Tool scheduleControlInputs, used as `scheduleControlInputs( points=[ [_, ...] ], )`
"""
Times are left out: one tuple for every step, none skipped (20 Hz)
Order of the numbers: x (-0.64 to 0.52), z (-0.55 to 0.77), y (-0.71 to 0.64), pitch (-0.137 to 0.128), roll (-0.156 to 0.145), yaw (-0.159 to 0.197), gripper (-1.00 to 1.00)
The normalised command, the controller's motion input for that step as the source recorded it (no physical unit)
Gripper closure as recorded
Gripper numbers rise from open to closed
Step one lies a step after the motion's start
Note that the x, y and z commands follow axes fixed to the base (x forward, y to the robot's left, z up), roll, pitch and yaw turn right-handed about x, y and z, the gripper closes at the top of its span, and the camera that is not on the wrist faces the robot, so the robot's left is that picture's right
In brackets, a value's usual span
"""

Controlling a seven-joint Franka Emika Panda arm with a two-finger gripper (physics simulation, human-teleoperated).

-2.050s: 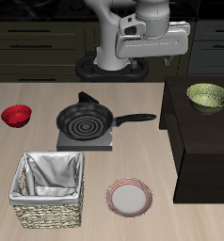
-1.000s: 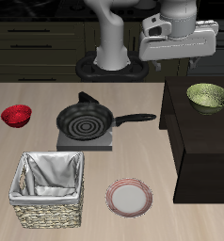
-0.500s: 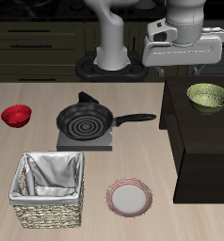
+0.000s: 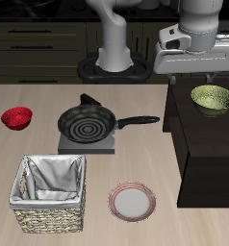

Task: Place the green bowl in the basket

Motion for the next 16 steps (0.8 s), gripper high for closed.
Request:
scheduleControlInputs(
  points=[
    [0.06,-0.07,-0.05,-0.006,0.0,0.034,-1.0],
    [0.08,-0.13,0.06,-0.013,-0.033,0.023,-1.0],
    [0.15,-0.16,-0.06,0.033,-0.007,0.033,-1.0],
    [0.12,-0.13,0.03,0.018,-0.019,-0.001,-1.0],
    [0.39,-0.4,0.02,0.039,-0.079,0.074,-1.0],
    [0.16,-0.23,0.03,0.036,-0.053,-0.004,-1.0],
    [0.11,-0.2,0.01,0.019,0.008,0.045,-1.0],
    [0.08,-0.19,-0.07,0.021,-0.025,0.0,-1.0],
    [0.04,-0.21,0.04,0.019,0.006,0.032,-1.0],
    [0.05,-0.25,0.02,0.015,-0.023,0.034,-1.0],
    [0.14,-0.59,0.22,0.07,0.01,0.078,-1.0],
    [0.05,-0.27,0.01,0.034,-0.016,0.024,-1.0],
    [0.06,-0.23,0.1,0.033,0.014,0.046,-1.0],
    [0.03,-0.29,-0.03,0.061,-0.001,0.003,-1.0],
    [0.03,-0.14,0.0,0.0,-0.007,0.023,-1.0],
    [0.01,-0.15,-0.02,0.022,0.01,0.023,-1.0]
  ],
)
